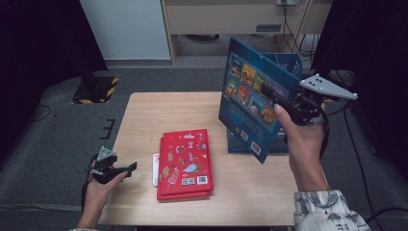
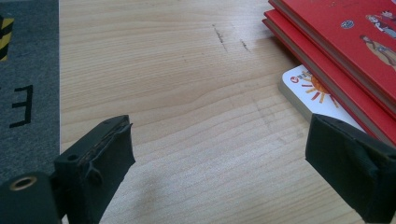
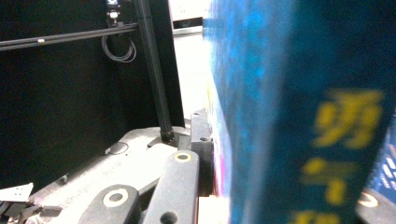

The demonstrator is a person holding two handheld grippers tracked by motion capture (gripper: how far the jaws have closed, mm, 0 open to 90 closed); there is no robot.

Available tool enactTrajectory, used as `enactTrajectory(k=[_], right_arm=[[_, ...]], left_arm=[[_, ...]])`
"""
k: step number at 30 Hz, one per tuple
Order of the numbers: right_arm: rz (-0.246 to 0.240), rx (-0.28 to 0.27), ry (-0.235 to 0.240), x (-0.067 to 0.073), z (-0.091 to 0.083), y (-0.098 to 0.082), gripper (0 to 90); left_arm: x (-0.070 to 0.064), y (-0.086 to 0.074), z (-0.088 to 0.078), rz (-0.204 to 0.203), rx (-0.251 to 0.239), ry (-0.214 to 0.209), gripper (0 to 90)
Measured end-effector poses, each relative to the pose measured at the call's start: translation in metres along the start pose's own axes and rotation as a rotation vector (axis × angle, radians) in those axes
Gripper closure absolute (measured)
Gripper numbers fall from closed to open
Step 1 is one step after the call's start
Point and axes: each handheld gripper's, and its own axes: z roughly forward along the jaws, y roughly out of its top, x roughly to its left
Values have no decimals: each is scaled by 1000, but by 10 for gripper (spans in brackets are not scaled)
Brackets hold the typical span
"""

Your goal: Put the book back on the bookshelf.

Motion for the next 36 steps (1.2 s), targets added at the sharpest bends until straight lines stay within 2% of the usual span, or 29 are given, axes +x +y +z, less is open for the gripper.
enactTrajectory(k=[7, 12, 19, 29, 33, 36], right_arm=[[5, -1, -42, -10, -10, 2, 834], [6, 13, -97, -15, -8, 2, 834], [22, 14, -163, -22, 9, -2, 834], [-1, -11, -250, -19, 39, -4, 834], [-29, -5, -282, -18, 52, -7, 834], [-21, -7, -295, -18, 59, -10, 834]], left_arm=[[1, 0, 0, 6, 5, 1, 70], [0, 1, 1, 12, 9, 0, 70], [-2, 1, 2, 15, 7, -1, 71], [-2, 1, 2, 24, 9, -5, 71], [-3, 1, 3, 27, 10, -8, 71], [-3, 1, 3, 27, 8, -8, 71]])
